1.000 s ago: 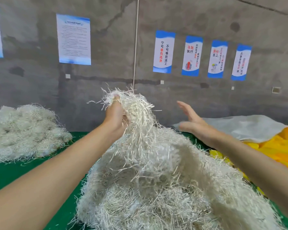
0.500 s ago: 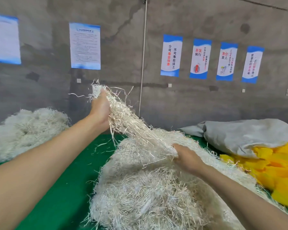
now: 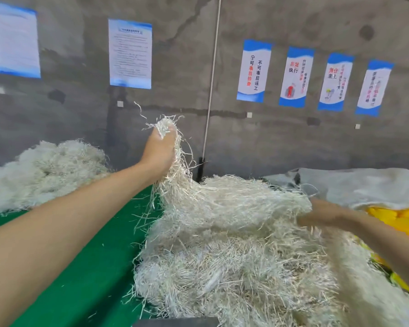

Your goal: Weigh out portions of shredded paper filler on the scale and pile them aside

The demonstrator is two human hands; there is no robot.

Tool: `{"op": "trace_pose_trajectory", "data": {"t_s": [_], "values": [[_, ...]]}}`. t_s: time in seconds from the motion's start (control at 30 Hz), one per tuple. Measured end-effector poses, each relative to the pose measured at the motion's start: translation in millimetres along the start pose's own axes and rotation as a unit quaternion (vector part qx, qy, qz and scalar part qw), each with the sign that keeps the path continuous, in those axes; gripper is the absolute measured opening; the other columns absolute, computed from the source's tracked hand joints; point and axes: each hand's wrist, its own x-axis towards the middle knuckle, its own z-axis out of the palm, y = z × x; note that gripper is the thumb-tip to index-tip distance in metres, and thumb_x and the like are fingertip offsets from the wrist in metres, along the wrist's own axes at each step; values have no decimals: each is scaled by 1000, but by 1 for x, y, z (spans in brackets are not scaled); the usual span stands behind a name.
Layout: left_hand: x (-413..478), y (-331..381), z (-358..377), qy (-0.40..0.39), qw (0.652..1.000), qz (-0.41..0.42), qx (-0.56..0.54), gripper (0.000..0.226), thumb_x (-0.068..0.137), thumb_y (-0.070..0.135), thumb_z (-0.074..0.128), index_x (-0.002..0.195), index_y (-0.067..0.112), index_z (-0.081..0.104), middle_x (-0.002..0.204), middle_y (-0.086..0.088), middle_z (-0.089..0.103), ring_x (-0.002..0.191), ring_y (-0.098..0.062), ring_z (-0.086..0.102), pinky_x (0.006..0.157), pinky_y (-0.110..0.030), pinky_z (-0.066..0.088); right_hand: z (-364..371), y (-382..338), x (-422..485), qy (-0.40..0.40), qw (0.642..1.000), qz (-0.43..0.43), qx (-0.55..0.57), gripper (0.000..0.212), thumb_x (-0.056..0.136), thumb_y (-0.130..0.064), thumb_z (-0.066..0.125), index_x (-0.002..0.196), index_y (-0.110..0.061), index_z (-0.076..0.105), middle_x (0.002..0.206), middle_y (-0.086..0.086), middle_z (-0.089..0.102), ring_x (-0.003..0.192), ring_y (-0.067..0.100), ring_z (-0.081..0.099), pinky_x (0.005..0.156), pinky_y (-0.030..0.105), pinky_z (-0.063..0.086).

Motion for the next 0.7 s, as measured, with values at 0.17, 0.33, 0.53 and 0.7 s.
{"op": "trace_pose_trajectory", "data": {"t_s": [0.17,0.33,0.53,0.7], "values": [[-3,9,1,-56,998,-23,11,84,93,53,52,156,22,7,156,-4,34,136,-27,41,96,-30,33,-39,-46,-17,-40,883,-135,447,68,55,-42,89,118,-32,63,133,-4,59,111,3,60,91,28,44],[0,16,-6,-91,995,-9,47,115,86,40,69,152,15,-23,124,14,47,87,11,60,76,-5,40,-24,-84,-28,322,866,-157,348,17,75,-42,64,80,-27,65,93,5,72,76,10,65,69,27,49],[-9,31,4,-95,995,7,-11,105,90,30,66,154,18,-16,152,-1,35,72,25,56,61,-2,44,80,-146,-39,44,936,-326,-126,103,72,-77,59,154,-39,9,159,-9,26,143,14,25,119,41,19],[-29,42,-22,-279,868,261,319,70,88,59,58,146,33,28,98,25,54,95,-2,59,67,-14,42,102,-145,-26,32,934,-219,-281,47,88,-39,65,130,-22,50,109,2,64,111,23,54,117,48,26]]}}
